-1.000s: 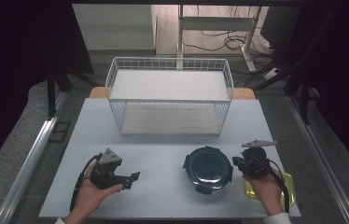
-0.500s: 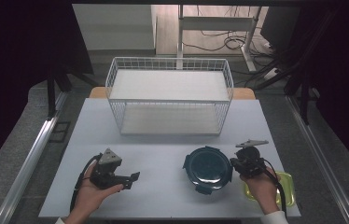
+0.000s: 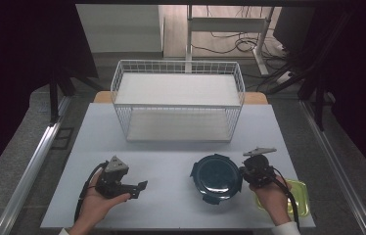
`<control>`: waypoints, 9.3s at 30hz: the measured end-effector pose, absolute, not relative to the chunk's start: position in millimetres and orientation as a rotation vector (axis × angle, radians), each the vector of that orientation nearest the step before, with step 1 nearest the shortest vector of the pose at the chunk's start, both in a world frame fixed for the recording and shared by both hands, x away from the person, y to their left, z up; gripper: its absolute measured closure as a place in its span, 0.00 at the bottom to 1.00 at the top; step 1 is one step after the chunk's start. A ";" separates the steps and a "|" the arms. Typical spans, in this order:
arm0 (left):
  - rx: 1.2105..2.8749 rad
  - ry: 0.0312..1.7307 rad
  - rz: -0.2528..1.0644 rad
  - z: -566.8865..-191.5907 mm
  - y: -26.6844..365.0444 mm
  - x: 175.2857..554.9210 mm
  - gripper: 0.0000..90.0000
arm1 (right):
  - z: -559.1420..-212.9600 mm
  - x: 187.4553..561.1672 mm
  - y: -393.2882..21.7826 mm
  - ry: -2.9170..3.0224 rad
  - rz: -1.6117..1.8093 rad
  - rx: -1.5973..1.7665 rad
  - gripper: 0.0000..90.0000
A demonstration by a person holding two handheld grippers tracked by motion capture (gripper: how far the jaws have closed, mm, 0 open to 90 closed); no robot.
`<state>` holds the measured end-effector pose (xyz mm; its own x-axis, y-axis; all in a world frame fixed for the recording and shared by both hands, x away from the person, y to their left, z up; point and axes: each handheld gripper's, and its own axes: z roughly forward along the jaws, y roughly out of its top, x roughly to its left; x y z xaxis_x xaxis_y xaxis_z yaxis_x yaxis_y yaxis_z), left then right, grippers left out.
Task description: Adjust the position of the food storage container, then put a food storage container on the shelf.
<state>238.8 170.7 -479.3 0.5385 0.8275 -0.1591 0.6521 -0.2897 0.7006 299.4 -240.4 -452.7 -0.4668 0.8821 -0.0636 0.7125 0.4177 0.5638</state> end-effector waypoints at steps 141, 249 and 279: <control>1.786 1.302 -0.245 -506.9 160.6 272.6 0.10 | -493.5 297.7 -157.3 2.563 1.367 1.629 0.12; 1.700 1.121 -0.171 -417.3 145.7 279.8 0.45 | -398.4 297.4 -159.6 2.400 1.485 1.649 0.35; 1.703 1.045 -0.065 -346.4 143.6 307.9 0.45 | -336.6 323.8 -163.9 2.317 1.598 1.589 0.35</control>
